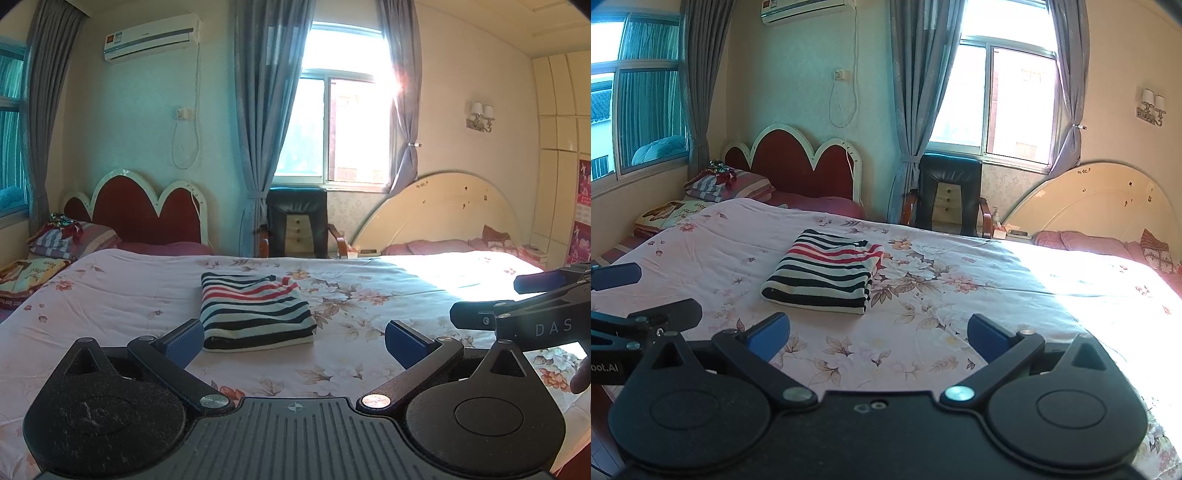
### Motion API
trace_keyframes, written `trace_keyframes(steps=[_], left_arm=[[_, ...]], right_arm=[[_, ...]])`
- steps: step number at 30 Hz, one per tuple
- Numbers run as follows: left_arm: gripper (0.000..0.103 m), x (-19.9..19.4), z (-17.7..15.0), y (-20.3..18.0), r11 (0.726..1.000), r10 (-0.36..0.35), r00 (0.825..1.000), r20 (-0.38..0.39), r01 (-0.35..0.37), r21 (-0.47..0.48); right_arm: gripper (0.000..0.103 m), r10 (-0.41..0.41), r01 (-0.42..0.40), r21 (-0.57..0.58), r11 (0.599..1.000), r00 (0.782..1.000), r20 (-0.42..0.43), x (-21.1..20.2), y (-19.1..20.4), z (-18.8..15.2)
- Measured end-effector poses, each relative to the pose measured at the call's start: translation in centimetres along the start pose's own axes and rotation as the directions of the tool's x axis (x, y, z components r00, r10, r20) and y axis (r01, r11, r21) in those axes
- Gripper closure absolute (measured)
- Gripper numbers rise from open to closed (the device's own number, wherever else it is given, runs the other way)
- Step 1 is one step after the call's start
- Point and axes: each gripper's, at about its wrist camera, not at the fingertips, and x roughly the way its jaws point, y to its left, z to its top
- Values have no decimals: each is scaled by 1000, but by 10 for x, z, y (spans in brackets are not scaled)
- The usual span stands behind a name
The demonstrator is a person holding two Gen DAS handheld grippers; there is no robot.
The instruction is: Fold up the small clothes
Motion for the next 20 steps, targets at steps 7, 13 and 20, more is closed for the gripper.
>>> trace_keyframes(steps=[7,13,20], left_arm=[[0,1,0,0,1000,2,1000,1,-2,-4],[0,2,-1,1,1000,-8,1000,10,8,8],[0,1,-2,3,1000,-21,1000,16,21,4]], right_arm=[[1,-2,2,0,1000,1000,0,1,-1,-1],[1,-4,4,-3,1000,1000,0,3,0,-2],[1,-5,5,-5,1000,1000,-4,5,0,-3]])
